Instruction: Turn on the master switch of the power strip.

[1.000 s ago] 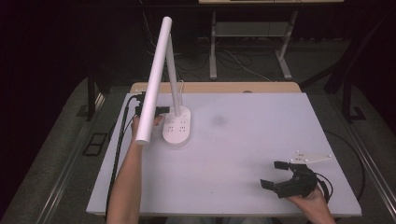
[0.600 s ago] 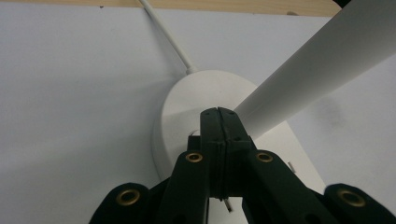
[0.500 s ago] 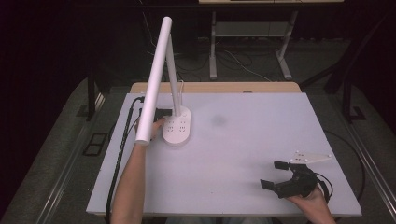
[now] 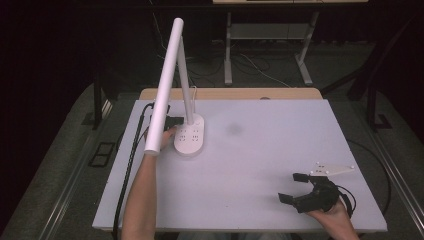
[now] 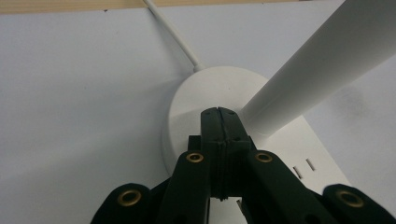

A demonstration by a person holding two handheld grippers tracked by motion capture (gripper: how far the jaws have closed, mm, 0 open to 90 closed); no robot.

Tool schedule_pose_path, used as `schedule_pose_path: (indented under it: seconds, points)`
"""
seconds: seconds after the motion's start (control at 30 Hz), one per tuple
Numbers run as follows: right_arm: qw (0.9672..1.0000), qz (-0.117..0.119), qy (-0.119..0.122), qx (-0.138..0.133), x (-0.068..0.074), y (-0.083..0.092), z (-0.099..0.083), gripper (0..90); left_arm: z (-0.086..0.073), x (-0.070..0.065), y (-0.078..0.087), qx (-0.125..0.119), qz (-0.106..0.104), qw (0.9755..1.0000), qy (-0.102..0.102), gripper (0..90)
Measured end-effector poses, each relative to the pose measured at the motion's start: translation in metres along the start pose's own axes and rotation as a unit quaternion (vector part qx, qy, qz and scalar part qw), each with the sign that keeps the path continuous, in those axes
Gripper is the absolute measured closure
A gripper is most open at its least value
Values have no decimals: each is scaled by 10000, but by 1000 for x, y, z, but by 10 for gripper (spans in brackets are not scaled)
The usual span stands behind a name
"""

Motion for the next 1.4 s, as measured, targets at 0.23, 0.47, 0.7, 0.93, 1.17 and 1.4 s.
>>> schedule_pose_path:
  seconds: [0.23, 0.47, 0.7, 0.93, 1.17, 1.4]
  points:
    - [10000, 14, 14, 10, 0, 0, 0, 3, 1, 1, -1, 140, -7, 9999, 36, 900]
    - [10000, 22, 27, 13, 0, 0, 0, 3, 1, -4, -9, 78, 126, 9998, 95, 900]
    - [10000, 25, 37, 3, 0, 1, 0, 3, 3, -8, -11, 178, 311, 9993, 100, 900]
    - [10000, 17, 35, -16, 0, 4, 0, 3, -5, 0, -6, -185, 74, 9980, 601, 900]
    - [10000, 10, 15, -6, 0, 3, -1, 3, -5, -2, -5, -189, 69, 9983, 544, 900]
    - [10000, -9, 27, -14, -1, 4, -1, 3, -4, -4, -5, -169, 141, 9989, 405, 900]
Point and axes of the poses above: each handheld gripper's, and its own axes: y roughly backward along the jaws, z roughly out of its top, x roughly to its left, the point moved 6 cm from there along -y, roughly forward along the jaws, and after that the axes turned 14 degrees about -x, right-handed, at the moved point
